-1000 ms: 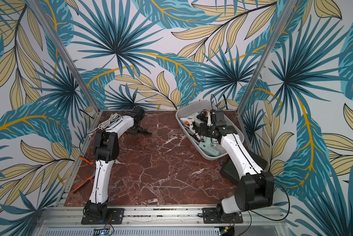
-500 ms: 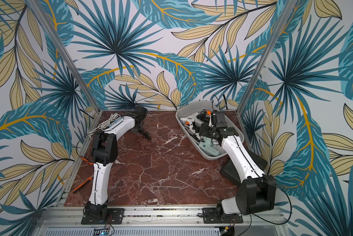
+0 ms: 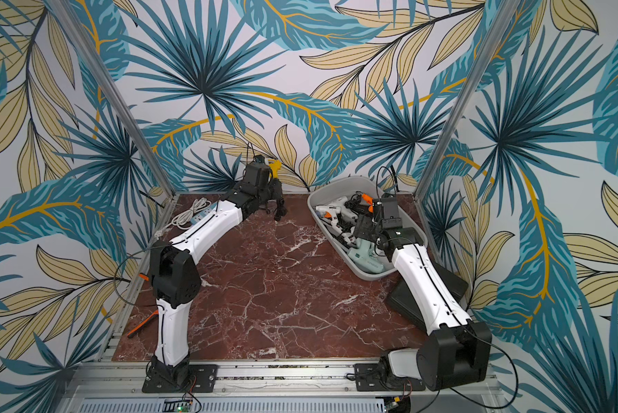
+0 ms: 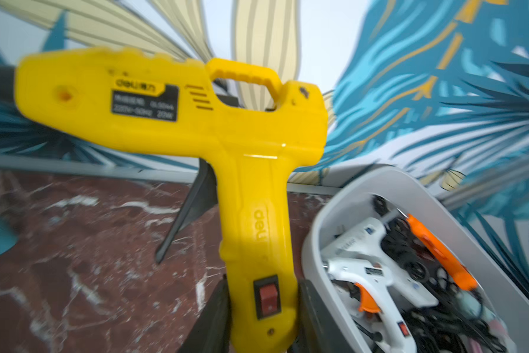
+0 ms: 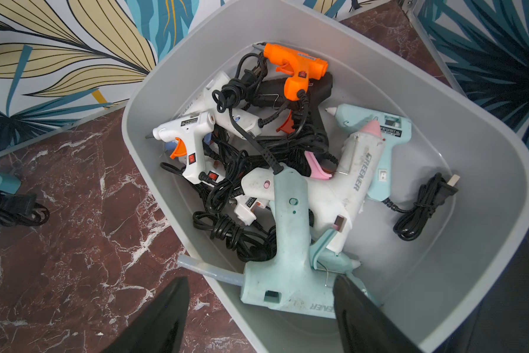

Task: Put the hot melt glue gun into the storage box
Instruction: Pick up the hot melt adhesive gun from the center of the board, then place the hot melt adhesive gun in the storage box.

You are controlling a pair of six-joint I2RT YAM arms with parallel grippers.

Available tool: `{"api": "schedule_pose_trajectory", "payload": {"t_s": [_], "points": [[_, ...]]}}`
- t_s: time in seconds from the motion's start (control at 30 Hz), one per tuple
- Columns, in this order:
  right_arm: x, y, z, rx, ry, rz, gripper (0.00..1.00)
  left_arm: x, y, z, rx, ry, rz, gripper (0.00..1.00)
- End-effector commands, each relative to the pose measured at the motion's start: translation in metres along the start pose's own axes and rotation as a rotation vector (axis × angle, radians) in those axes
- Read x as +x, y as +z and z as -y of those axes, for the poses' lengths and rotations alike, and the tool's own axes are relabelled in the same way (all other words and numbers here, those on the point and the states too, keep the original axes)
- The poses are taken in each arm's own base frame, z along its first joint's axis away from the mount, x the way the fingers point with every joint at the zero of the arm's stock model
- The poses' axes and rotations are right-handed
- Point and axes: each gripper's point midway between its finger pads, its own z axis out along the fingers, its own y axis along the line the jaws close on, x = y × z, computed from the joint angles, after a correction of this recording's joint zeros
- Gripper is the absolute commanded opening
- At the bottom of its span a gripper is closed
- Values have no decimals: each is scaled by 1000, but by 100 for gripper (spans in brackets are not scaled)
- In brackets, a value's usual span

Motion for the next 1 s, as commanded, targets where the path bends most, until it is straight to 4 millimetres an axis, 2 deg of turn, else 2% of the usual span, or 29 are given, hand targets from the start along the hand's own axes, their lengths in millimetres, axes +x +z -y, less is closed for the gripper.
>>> {"api": "schedule_pose_trajectory", "payload": {"t_s": [0.0,0.13,0.3,0.4,0.47,0.6,0.73,0.8,0.9,0.97], "points": [[-3,-6,8,31,20,33,80,-36,-15,78,283,188,129,0],[-15,-13,15,57,35,64,81,-37,-13,127,419,310,194,0],[-26,-23,26,96,59,109,82,-28,0,164,539,336,232,0],[-33,-31,29,100,68,138,82,-15,10,178,586,325,227,0],[-39,-36,29,92,69,153,82,7,24,182,607,332,194,0],[-53,-38,25,32,71,147,82,35,34,190,648,367,157,0],[-69,-29,-1,-201,88,76,81,51,37,192,688,387,125,0],[-80,-26,-22,-357,73,41,77,58,38,194,707,402,115,0],[-91,-17,-46,-504,54,-10,75,70,38,198,748,417,90,0],[-97,-9,-54,-564,49,-34,74,77,38,200,773,423,75,0]]}}
